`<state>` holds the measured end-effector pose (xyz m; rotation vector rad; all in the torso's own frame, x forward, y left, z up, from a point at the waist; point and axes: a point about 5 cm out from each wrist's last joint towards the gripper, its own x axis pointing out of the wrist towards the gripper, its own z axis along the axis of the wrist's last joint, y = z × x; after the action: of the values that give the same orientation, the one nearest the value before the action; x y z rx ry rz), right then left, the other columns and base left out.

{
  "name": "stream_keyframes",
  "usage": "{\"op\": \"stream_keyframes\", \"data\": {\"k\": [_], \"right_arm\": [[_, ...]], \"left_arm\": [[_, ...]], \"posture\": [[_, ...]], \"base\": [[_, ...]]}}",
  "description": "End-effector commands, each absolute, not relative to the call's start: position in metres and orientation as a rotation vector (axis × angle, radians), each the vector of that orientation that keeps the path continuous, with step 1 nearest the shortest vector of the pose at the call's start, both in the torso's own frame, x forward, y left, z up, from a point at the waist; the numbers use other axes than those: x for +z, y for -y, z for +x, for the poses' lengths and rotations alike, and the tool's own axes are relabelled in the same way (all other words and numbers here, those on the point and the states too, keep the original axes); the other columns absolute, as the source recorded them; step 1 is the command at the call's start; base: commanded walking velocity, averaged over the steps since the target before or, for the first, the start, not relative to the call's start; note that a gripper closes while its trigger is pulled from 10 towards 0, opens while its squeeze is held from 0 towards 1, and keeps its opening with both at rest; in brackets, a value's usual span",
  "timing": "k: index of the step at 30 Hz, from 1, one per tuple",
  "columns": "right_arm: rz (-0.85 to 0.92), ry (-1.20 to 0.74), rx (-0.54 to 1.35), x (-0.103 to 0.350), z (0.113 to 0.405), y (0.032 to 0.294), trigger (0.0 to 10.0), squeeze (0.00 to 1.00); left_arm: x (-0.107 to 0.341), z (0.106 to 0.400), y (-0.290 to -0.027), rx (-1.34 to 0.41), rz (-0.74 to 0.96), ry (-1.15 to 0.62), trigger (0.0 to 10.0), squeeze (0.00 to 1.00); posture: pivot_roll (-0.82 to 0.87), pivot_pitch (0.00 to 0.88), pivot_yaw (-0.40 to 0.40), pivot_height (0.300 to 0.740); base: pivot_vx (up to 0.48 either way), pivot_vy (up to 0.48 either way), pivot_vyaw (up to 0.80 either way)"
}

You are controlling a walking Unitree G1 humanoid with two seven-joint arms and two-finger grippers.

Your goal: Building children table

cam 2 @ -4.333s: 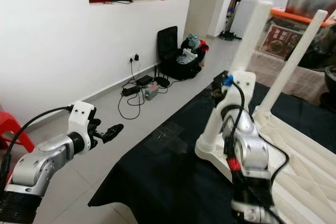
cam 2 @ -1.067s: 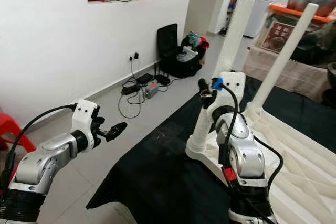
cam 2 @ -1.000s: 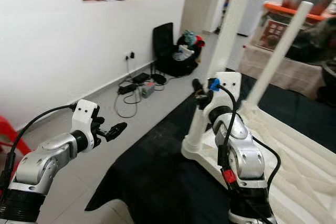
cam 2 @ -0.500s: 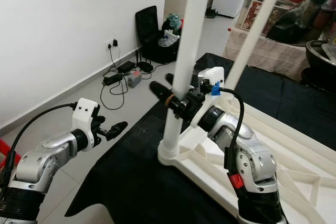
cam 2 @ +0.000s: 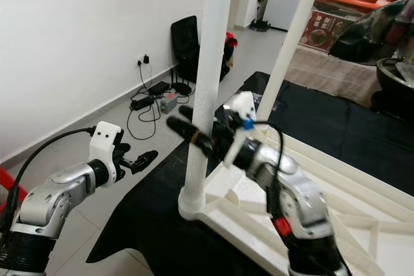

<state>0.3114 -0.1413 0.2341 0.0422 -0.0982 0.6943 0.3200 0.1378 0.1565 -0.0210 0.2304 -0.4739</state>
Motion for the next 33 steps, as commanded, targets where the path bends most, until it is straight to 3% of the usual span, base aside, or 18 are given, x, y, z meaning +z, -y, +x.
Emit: {"op": "stream_keyframes", "data": {"k": [1,3,5,10,14,15,18,19,22,24,25,26,28,33], "right_arm": [[-0.019,-0.072,0.440,0.202,0.325,0.169,0.0,0.00],[-0.036,-0.167,0.128,0.186,0.335,0.198,0.0,0.00],[-0.044,-0.216,-0.222,0.168,0.328,0.234,0.0,0.00],[-0.119,-0.199,-0.455,0.159,0.310,0.248,0.0,0.00],[-0.099,-0.255,-0.372,0.147,0.309,0.232,0.0,0.00],[-0.068,-0.262,-0.350,0.144,0.310,0.227,10.0,0.00],[-0.005,-0.156,-0.263,0.156,0.315,0.212,10.0,0.00],[0.046,-0.108,-0.170,0.165,0.319,0.201,10.0,1.00],[0.181,-0.027,0.103,0.188,0.323,0.172,10.0,1.00],[0.198,-0.018,0.143,0.192,0.322,0.167,10.0,1.00],[0.185,0.077,0.451,0.217,0.308,0.143,10.0,0.00],[0.185,0.077,0.451,0.217,0.308,0.143,10.0,0.00],[0.125,0.164,0.835,0.236,0.277,0.123,10.0,0.00],[0.044,0.173,0.948,0.238,0.275,0.124,10.0,0.00]], "left_arm": [[0.155,0.319,-0.136,-0.484,-0.021,-0.236,10.0,0.00],[0.155,0.319,-0.136,-0.484,-0.022,-0.235,10.0,0.00],[0.155,0.318,-0.136,-0.482,-0.024,-0.234,10.0,0.00],[0.155,0.319,-0.138,-0.467,-0.024,-0.231,10.0,0.00],[0.156,0.320,-0.137,-0.467,-0.025,-0.229,10.0,0.00],[0.156,0.321,-0.137,-0.468,-0.025,-0.228,10.0,0.00],[0.156,0.321,-0.136,-0.473,-0.024,-0.228,10.0,0.00],[0.156,0.321,-0.136,-0.475,-0.025,-0.228,10.0,0.00],[0.156,0.321,-0.136,-0.478,-0.026,-0.227,10.0,0.00],[0.156,0.321,-0.136,-0.478,-0.026,-0.227,10.0,0.00],[0.156,0.321,-0.136,-0.481,-0.028,-0.227,10.0,0.00],[0.156,0.321,-0.136,-0.481,-0.028,-0.227,10.0,0.00],[0.156,0.321,-0.134,-0.486,-0.030,-0.226,10.0,0.00],[0.157,0.321,-0.134,-0.489,-0.031,-0.223,10.0,0.00]], "posture": [[0.10,0.000,-0.089,0.740],[0.10,0.000,-0.089,0.740],[0.10,0.000,-0.093,0.740],[0.10,0.000,-0.090,0.740],[0.10,0.000,-0.089,0.740],[0.10,0.000,-0.089,0.740],[0.10,0.000,-0.086,0.740],[0.10,0.000,-0.086,0.740],[0.10,0.000,-0.087,0.740],[0.10,0.000,-0.087,0.740],[0.10,0.000,-0.086,0.740],[0.10,0.000,-0.086,0.740],[0.09,0.000,-0.086,0.740],[0.11,0.000,-0.097,0.740]], "base": [[0.000,0.000,0.00],[0.000,0.000,0.00],[0.000,0.000,0.00],[0.000,0.000,0.00],[0.000,0.000,0.00],[0.000,0.000,0.00],[0.000,0.000,0.00],[0.000,0.000,0.00],[0.000,0.000,0.00],[0.000,0.000,0.00],[0.000,0.000,0.00],[0.000,0.000,0.00],[0.000,0.000,0.00],[0.000,0.000,0.00]]}}
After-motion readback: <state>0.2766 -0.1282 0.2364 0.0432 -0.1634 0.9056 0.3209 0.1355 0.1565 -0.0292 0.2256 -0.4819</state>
